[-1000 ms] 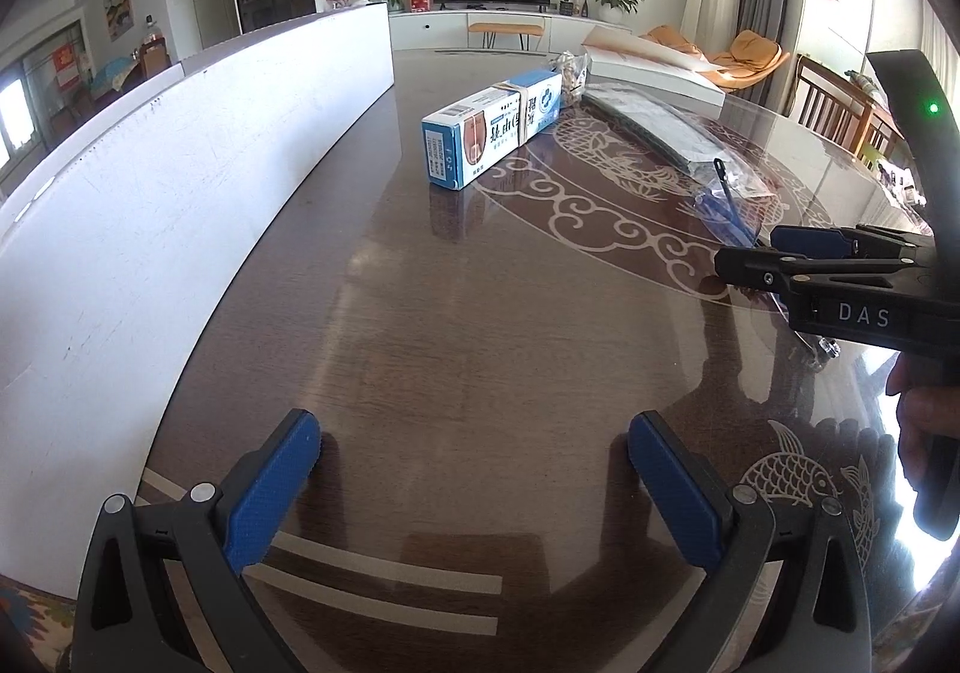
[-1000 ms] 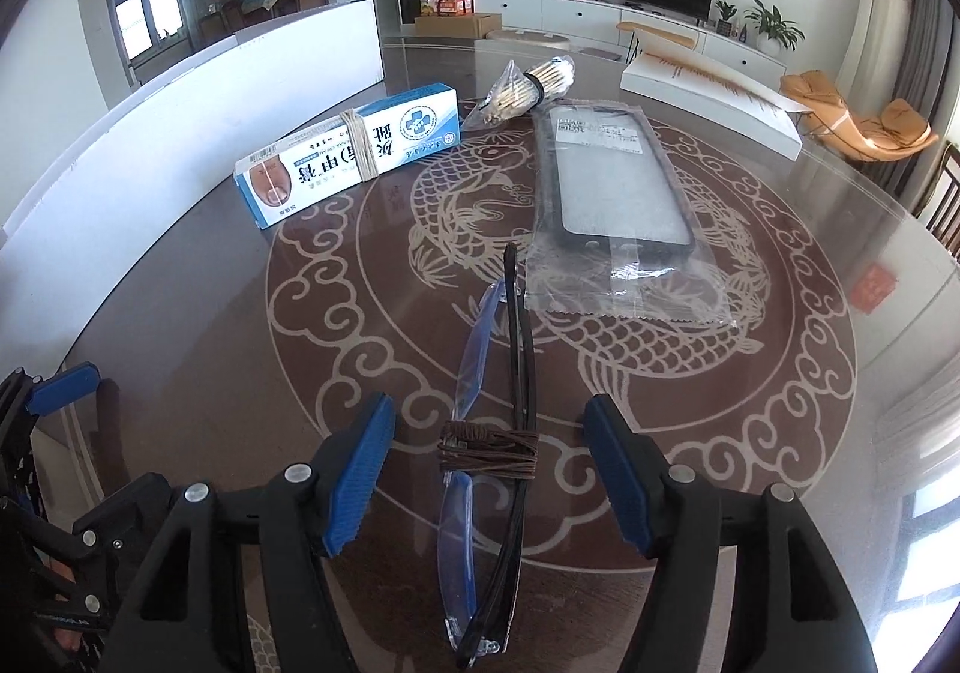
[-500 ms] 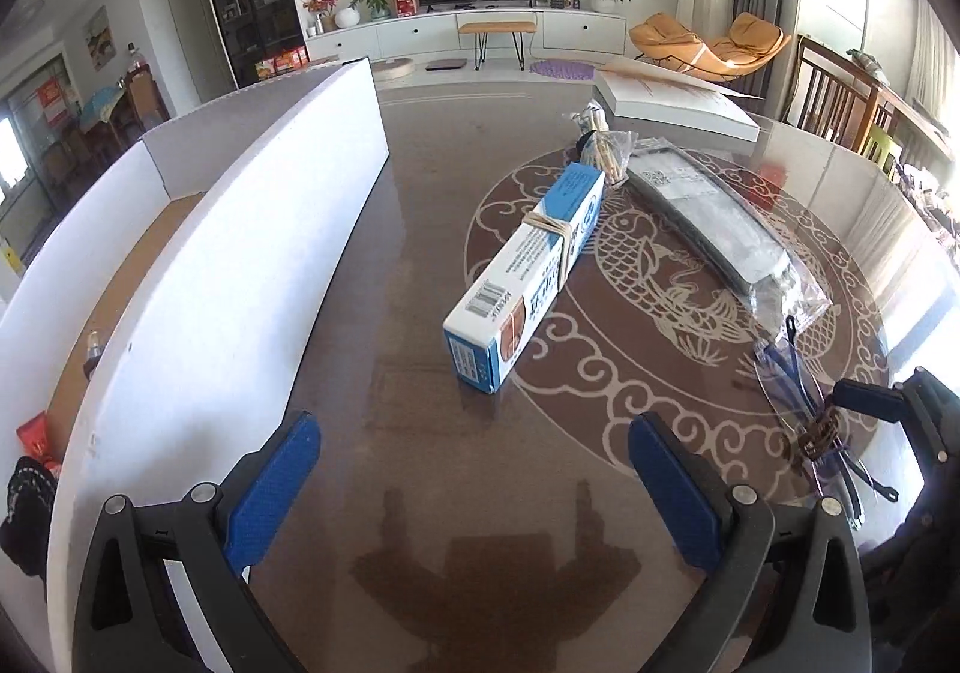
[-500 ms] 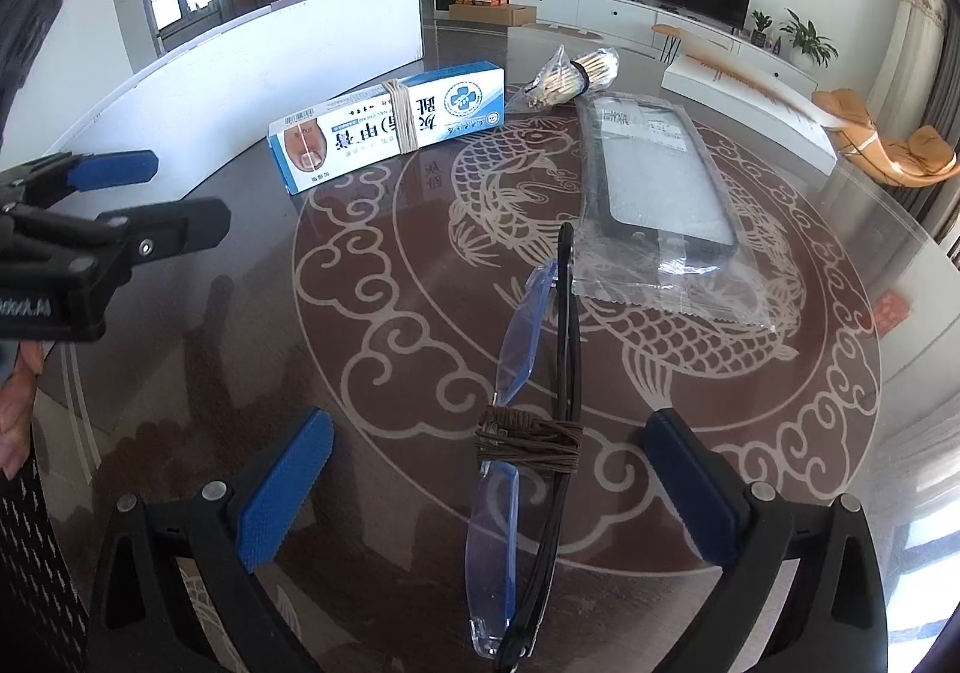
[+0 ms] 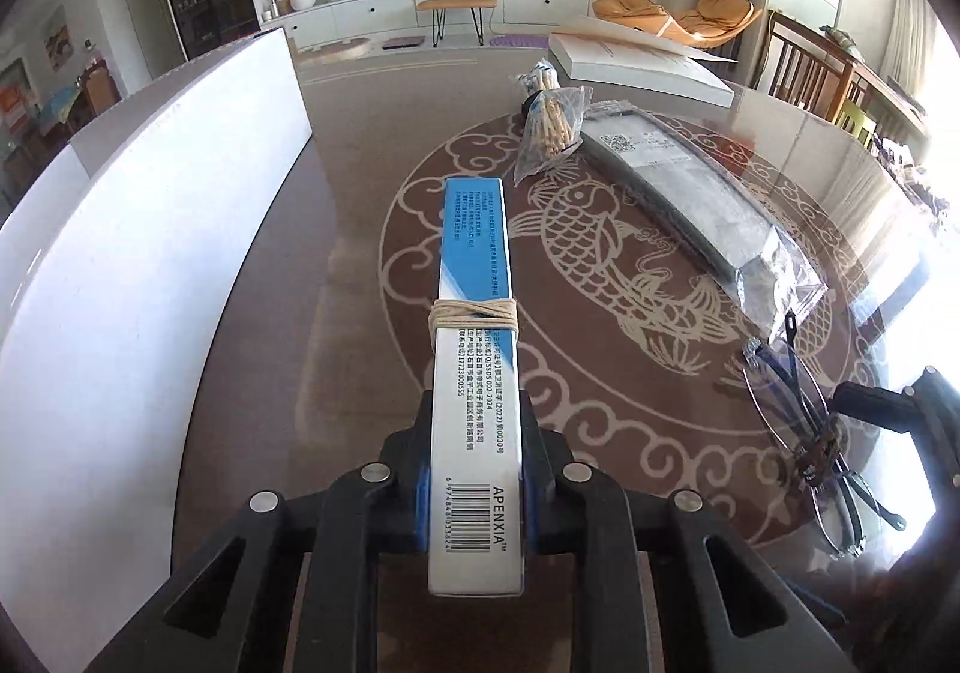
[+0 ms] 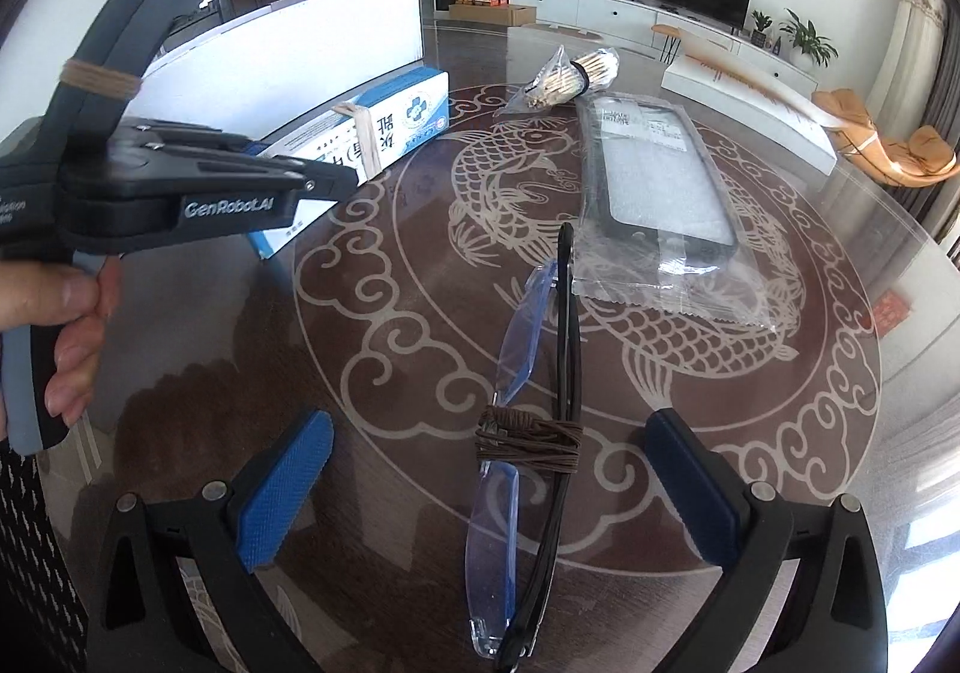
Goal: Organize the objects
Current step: 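Grasp the blue-and-white ointment box with the left tool while the right holds the glasses, then carry the glasses and ointment box into the cardboard box and open both tools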
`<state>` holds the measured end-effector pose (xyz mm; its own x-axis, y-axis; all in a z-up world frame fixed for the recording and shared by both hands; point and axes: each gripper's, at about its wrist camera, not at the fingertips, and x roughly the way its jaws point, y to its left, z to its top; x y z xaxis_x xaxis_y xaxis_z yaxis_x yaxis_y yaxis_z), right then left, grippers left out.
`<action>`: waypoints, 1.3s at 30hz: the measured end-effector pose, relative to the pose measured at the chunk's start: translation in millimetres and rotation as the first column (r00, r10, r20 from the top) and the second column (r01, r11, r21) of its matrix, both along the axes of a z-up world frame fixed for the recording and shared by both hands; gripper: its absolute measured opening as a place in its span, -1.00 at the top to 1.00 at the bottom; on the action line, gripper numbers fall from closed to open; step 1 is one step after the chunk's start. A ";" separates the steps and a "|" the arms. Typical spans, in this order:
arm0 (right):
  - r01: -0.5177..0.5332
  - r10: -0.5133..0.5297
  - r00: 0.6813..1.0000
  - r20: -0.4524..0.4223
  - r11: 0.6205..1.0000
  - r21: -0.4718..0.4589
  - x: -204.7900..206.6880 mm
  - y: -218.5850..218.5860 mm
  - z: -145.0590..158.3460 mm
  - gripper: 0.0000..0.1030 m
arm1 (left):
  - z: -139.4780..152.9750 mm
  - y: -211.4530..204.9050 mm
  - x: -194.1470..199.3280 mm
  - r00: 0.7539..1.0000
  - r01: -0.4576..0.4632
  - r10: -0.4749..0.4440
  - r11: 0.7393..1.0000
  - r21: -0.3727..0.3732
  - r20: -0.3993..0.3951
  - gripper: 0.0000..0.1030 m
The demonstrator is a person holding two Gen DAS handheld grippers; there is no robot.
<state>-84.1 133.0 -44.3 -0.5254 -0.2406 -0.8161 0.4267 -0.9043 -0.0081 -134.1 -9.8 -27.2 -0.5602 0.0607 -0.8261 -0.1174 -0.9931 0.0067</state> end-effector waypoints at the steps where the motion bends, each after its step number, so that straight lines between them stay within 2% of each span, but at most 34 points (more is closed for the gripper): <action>1: 0.000 0.000 1.000 0.000 1.000 0.000 0.0 0.0 0.0 -1.00 | 0.1 -4.9 19.3 1.000 -0.021 0.021 0.999 0.028 0.006 0.59; 3: 0.000 0.000 1.000 0.000 1.000 0.000 0.0 0.1 0.0 -1.00 | -2.4 -12.8 53.3 0.999 -0.047 0.046 0.996 0.076 0.022 0.58; 4: 0.000 0.000 1.000 0.000 1.000 0.000 0.0 0.1 0.0 -1.00 | -2.0 -15.9 67.8 0.999 -0.054 0.052 0.994 0.090 0.016 0.50; 6: 0.000 0.000 1.000 0.000 1.000 0.000 0.0 0.2 0.0 -1.00 | -2.0 -22.0 86.8 0.998 -0.066 0.063 0.992 0.111 0.028 -0.08; 7: -0.001 0.001 1.000 0.000 1.000 0.000 0.0 0.2 -0.1 -1.00 | -1.6 -25.0 90.8 0.997 -0.074 0.070 0.990 0.117 0.036 -0.52; 8: 0.000 0.000 1.000 0.000 1.000 0.000 -0.2 0.1 -0.5 -1.00 | 0.8 -28.0 93.6 0.997 -0.075 0.072 0.990 0.122 0.027 -0.60; 10: -0.001 0.001 1.000 0.000 1.000 0.000 0.0 0.2 -0.1 -1.00 | 7.4 -34.2 94.1 0.997 -0.082 0.081 0.990 0.112 0.007 -0.60; 13: -0.001 0.001 1.000 0.000 1.000 0.000 0.1 0.3 0.0 -1.00 | 16.9 -47.3 88.8 0.989 -0.143 0.144 0.986 0.091 -0.007 -0.60; 18: -0.001 0.001 1.000 0.000 1.000 0.000 0.0 0.3 -0.2 -1.00 | 11.5 -61.6 87.6 0.972 -0.237 0.237 0.971 0.014 0.009 -0.60; 21: -0.001 0.001 1.000 0.000 1.000 0.000 0.1 0.3 -0.1 -1.00 | 7.7 -65.6 89.3 0.974 -0.228 0.227 0.971 0.069 0.012 -0.60; 24: -0.001 0.001 1.000 0.000 1.000 0.000 0.0 0.3 -0.2 -1.00 | 0.6 -62.4 85.3 0.987 -0.158 0.154 0.973 0.169 0.036 -0.61; 26: -0.001 0.001 1.000 0.000 1.000 0.000 -0.2 0.3 -0.5 -1.00 | -5.6 -56.0 81.3 0.991 -0.127 0.119 0.974 0.186 0.057 -0.64; 31: -0.002 0.002 1.000 0.000 1.000 0.000 0.0 0.4 -0.3 -1.00 | -9.7 -37.3 74.4 0.994 -0.113 0.112 0.992 0.049 0.023 -0.65; 33: -0.002 0.002 1.000 0.000 1.000 -0.002 0.0 0.5 -0.2 -1.00 | -11.7 -35.0 74.4 0.991 -0.131 0.131 0.991 -0.010 -0.014 -0.50; 35: -0.012 0.012 1.000 0.015 1.000 -0.010 -1.4 2.2 0.1 -1.00 | -9.4 -36.2 77.1 0.991 -0.125 0.125 0.992 -0.004 -0.056 0.13; 37: -0.061 0.062 0.992 0.110 0.998 -0.020 -9.3 5.3 4.9 -1.00 | -7.5 -36.7 80.0 0.990 -0.127 0.127 0.992 -0.010 -0.063 0.20; 39: -0.044 0.062 0.969 0.238 0.996 -0.082 -19.9 15.5 11.6 -0.95 | -7.9 -38.7 85.9 0.987 -0.138 0.138 0.990 0.005 -0.080 0.20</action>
